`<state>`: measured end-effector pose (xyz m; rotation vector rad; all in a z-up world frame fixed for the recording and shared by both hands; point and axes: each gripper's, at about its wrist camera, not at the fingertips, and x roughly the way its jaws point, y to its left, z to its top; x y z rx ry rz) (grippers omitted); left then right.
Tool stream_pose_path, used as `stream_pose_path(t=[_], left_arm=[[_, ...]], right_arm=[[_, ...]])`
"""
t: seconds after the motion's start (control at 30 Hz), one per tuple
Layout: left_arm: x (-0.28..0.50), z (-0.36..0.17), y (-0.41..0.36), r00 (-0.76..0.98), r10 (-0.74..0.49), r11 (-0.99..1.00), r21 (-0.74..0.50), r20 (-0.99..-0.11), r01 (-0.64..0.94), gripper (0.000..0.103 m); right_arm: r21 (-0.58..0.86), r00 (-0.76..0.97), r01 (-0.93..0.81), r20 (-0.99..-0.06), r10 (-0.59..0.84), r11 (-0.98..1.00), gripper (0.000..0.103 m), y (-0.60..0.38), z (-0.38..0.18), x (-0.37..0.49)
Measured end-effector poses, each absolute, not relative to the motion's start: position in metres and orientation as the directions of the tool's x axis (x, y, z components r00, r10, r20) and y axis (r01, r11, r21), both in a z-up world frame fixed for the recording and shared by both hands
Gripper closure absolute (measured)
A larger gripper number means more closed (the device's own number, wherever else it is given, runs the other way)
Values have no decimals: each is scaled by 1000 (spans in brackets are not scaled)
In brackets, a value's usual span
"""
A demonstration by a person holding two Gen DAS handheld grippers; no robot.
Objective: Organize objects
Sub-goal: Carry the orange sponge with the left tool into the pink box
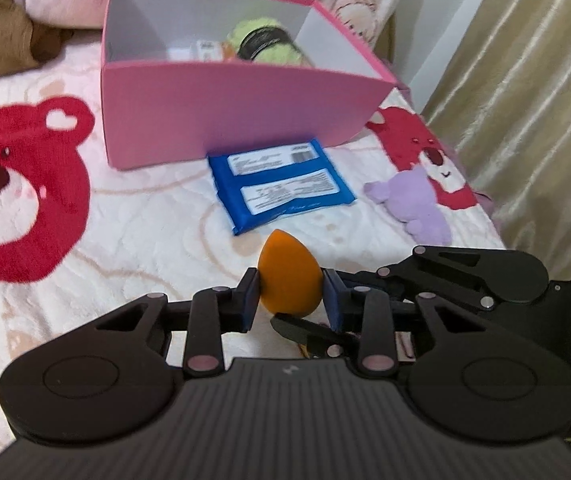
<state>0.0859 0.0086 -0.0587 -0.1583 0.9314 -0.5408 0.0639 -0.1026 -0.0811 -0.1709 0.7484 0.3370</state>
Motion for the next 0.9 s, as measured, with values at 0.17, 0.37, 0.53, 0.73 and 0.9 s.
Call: stream_pose_path(t=[0.17,0.37,0.53,0.73,0.9], left_arm=[[77,-36,6,467,-529,840,-357,-709,409,71],[66,-10,-5,464,-541,823,-330,-701,462,71],[74,18,-13,461,-564,802,-322,-685,503,71],[104,54,-22,438,-588,779,-329,-680,534,71],[143,80,-35,432,-589,776,-330,-683,537,71]], right_arm=[[-21,715,-312,-663,220,950,67,-105,-59,45],[-8,732,-274,-651,203,962,67,-112,-36,32],[-26,753,-256,-633,182,966,67,-119,-11,33],[-74,780,-241,-609,147,968,67,-127,23,49],[-96,788,-223,-604,121,970,66,-139,50,80]])
